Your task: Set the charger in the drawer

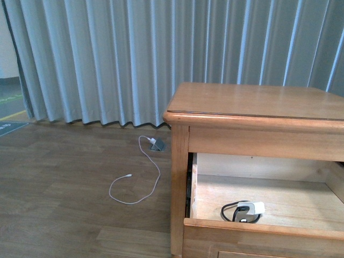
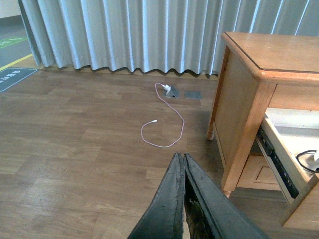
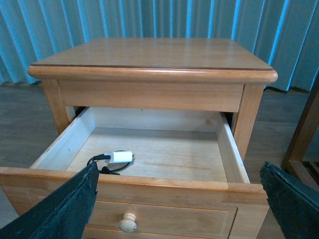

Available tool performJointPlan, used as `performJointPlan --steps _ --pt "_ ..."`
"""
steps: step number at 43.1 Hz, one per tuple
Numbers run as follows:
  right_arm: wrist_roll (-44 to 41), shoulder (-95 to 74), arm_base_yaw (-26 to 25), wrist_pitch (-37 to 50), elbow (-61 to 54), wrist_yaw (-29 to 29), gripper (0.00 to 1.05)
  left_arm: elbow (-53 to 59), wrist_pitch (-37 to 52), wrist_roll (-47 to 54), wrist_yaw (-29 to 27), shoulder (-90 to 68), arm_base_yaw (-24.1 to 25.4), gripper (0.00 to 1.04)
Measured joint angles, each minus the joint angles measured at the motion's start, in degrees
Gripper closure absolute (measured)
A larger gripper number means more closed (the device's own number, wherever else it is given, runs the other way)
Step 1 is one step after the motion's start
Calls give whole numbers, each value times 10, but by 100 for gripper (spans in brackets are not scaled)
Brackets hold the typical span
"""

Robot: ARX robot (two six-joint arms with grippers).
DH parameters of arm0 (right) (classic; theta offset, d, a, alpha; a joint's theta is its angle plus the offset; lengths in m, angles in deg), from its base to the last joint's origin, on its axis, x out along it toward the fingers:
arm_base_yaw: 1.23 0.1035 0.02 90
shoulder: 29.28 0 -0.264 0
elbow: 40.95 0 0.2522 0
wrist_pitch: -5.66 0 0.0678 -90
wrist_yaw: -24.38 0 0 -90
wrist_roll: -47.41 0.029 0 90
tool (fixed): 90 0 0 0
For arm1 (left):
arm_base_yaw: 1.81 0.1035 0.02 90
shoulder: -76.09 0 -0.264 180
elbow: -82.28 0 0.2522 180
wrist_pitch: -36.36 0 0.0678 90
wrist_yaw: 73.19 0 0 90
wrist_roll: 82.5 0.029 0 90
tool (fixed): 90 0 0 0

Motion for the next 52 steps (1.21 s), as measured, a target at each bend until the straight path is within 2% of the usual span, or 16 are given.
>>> performJointPlan --steps 3,6,9,17,23,52 --pt "0 0 0 0 0 0 8 18 1 0 15 16 16 101" --pt "0 0 0 0 0 0 8 33 1 0 81 34 69 101" --pt "0 0 0 0 0 0 8 44 1 0 83 48 92 101" --pt "0 0 0 0 0 0 8 65 -3 0 90 72 94 101" --pt "0 0 0 0 0 0 8 74 -74 0 90 145 95 101" --pt "0 0 0 0 0 0 8 104 -75 0 90 186 95 101"
